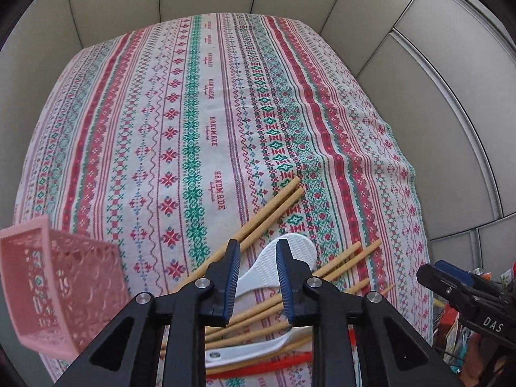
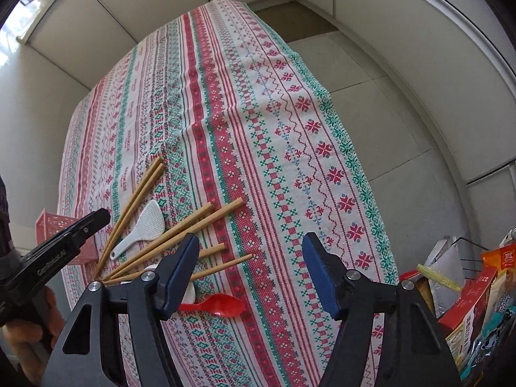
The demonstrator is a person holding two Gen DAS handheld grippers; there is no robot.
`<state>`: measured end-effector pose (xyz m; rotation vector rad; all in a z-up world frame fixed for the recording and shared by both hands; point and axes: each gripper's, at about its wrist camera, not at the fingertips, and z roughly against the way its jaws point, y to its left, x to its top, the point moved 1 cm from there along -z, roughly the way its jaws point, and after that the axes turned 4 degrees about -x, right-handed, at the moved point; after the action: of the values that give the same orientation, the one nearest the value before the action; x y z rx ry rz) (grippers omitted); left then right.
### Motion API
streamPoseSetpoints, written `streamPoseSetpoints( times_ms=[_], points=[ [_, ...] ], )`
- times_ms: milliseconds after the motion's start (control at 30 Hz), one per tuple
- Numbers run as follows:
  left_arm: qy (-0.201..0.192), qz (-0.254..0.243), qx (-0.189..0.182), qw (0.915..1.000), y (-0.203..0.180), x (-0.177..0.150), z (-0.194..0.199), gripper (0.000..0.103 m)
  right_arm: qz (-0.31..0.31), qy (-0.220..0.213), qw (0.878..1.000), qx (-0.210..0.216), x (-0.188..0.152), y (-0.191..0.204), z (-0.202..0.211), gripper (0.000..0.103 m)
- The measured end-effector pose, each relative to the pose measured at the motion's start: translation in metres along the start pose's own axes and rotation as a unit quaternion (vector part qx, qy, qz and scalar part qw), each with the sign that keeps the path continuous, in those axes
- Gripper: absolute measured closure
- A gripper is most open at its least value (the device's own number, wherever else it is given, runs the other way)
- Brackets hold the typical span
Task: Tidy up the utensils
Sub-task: 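Lower the left gripper onto the chopsticks and grasp one chopstick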
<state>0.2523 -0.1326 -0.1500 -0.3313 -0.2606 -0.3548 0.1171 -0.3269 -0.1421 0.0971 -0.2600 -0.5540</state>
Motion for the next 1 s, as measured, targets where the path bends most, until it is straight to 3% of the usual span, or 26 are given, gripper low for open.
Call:
streamPoseSetpoints(
  times_ms=[300,600,733,833,1000],
  points=[
    [0.028,-0.032,0.03,0.9986,-0.004,0.022,-0.037,0.091,-0.009,0.02,1.0,0.01,0.016,0.0,-0.019,0.035],
    [0.039,-0.044,0.058,0.9966,-0.005,0.037,-0.051,0.092,-0.023,0.036,0.999,0.013,0.019,-0.002,-0.03,0.036],
    [0.062,-0.027,0.021,0.9975,-0.003,0.041,-0.055,0.091,-0.031,0.044,0.998,0.019,0.02,-0.003,-0.035,0.038],
    [0.068,-0.046,0.034,0.996,-0.006,0.038,-0.057,0.091,-0.031,0.044,0.998,0.022,0.02,-0.002,-0.035,0.038],
    [0.074,-0.06,0.015,0.9954,-0.012,0.035,-0.053,0.09,-0.034,0.046,0.998,0.024,0.02,-0.003,-0.037,0.038]
  ],
)
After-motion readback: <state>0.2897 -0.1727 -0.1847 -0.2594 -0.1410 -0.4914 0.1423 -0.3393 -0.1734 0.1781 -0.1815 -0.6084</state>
